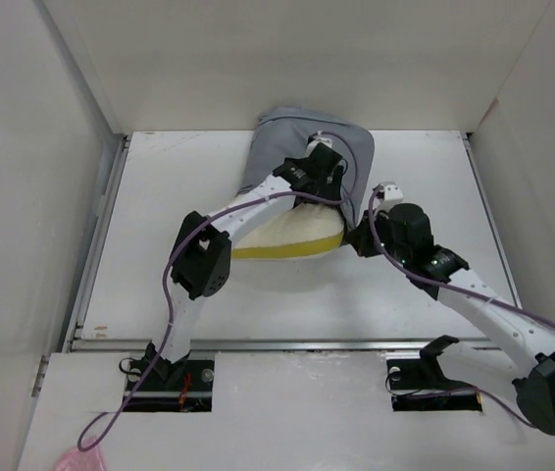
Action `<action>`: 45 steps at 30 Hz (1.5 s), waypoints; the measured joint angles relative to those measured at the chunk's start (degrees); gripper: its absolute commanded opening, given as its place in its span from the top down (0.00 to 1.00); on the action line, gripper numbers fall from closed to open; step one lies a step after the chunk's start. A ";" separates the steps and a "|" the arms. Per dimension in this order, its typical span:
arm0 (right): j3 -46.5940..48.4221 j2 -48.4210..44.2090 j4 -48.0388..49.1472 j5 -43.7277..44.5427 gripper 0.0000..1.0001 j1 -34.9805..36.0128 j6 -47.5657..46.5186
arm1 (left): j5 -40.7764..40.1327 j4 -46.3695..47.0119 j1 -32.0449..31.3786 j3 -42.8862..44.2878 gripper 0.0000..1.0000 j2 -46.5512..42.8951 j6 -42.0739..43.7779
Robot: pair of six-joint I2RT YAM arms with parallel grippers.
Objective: Put the pillow into the pillowcase
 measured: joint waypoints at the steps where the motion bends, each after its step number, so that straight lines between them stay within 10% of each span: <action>1: 0.00 0.94 -0.59 -0.09 0.78 0.13 0.02 | 0.87 1.05 -0.04 -2.71 0.00 -1.27 0.17; 8: 0.02 4.52 -4.79 -1.09 0.16 0.61 -0.13 | 5.88 3.54 -2.21 -21.07 0.00 -14.25 0.79; 24: 10.36 14.40 -6.38 -3.85 0.06 3.69 -6.91 | -2.54 1.57 6.82 -44.02 0.00 -41.79 -8.70; 25: 11.19 15.82 -6.36 -3.82 0.06 4.85 -7.30 | -2.34 2.08 9.01 -45.86 0.11 -40.98 -9.16; 26: 11.85 17.05 -6.32 -3.72 0.06 5.70 -7.61 | -1.92 2.51 11.13 -47.45 0.46 -39.76 -9.81; 30: 13.33 19.71 -6.49 -2.25 0.04 7.17 -8.39 | -0.24 4.22 14.21 -50.07 1.00 -32.22 -11.63; 33: 15.34 20.61 -6.51 0.85 0.02 7.02 -8.39 | 0.59 6.12 11.78 -49.64 1.00 -29.22 -11.69; 38: 19.50 21.70 -6.45 4.22 0.02 4.39 -8.28 | 3.08 6.27 2.82 -46.10 1.00 -27.56 -10.75; 40: 20.06 21.79 -6.60 5.01 0.01 2.60 -8.17 | 5.16 6.54 -2.14 -44.09 0.71 -27.36 -10.49; 42: 20.11 21.79 -7.34 6.16 0.01 1.25 -8.11 | 7.23 6.40 -5.86 -42.42 0.03 -28.06 -10.03; 45: 20.11 21.70 -9.16 6.86 0.01 0.74 -8.13 | 8.52 5.27 -7.43 -42.25 0.00 -31.65 -10.03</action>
